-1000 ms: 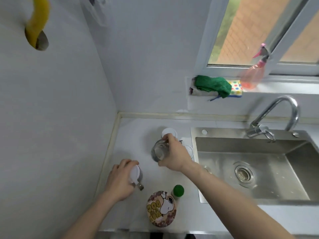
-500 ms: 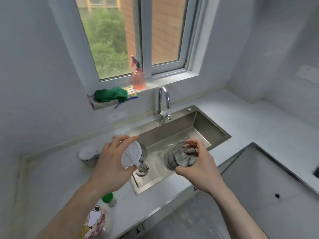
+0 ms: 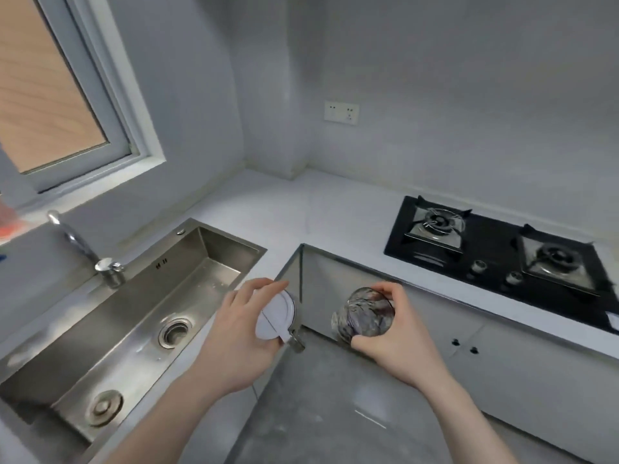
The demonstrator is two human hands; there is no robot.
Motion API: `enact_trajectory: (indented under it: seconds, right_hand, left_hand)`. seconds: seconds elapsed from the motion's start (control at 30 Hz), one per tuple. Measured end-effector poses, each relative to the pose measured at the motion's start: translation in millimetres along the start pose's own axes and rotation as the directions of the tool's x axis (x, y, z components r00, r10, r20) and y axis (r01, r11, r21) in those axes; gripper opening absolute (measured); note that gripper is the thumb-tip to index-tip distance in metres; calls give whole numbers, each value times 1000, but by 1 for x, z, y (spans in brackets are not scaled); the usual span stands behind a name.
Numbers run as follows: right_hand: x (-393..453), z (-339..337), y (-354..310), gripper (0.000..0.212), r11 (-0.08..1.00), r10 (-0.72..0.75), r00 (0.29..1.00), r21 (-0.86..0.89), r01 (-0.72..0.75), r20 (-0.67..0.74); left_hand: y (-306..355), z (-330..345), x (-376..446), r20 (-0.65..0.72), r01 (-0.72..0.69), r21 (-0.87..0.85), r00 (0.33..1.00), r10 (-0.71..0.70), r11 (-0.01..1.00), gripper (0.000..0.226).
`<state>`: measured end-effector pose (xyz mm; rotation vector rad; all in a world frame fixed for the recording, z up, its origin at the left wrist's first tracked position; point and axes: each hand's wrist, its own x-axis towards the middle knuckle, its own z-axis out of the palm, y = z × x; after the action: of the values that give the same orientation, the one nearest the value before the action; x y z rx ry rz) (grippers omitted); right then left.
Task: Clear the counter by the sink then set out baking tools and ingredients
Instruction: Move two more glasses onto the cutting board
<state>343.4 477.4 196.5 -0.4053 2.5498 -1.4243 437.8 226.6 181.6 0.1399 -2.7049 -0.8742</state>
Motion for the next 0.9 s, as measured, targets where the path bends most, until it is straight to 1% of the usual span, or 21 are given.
enact_trajectory:
  seconds: [0.07,0.13,0.3,0.4,0.57,0.67,0.8,0.9]
  right_hand:
    - [-5,-34,21,76,998,52,995,28,-49,-85]
    - [-6,-54,36,75,996,83,987,34,-79,-136]
    - [-9,-116,87,77,976,217,930,77,-203,-297]
    - [-7,-149,109,78,965,264,899,85,-250,-351]
    - [5,-217,147,79,943,323,834,78,-323,-448]
    - [20,-268,167,79,924,360,788,73,-376,-499]
    - [41,-328,190,76,910,379,740,76,-408,-556]
    - [54,-364,208,77,900,384,700,72,-431,-602]
  left_hand:
    - [23,27,25,63,-68,0,996,68,998,84]
    - [38,43,42,101,-104,-3,989,103,995,84]
    - [91,105,100,227,-233,-52,944,238,971,85]
    - [121,140,133,276,-283,-102,913,301,954,88]
    - [180,211,194,332,-360,-189,853,404,914,86]
    - [223,252,234,333,-396,-263,818,468,880,86]
    - [273,297,280,341,-419,-315,787,514,851,87]
    - [308,332,309,354,-451,-352,747,562,820,88]
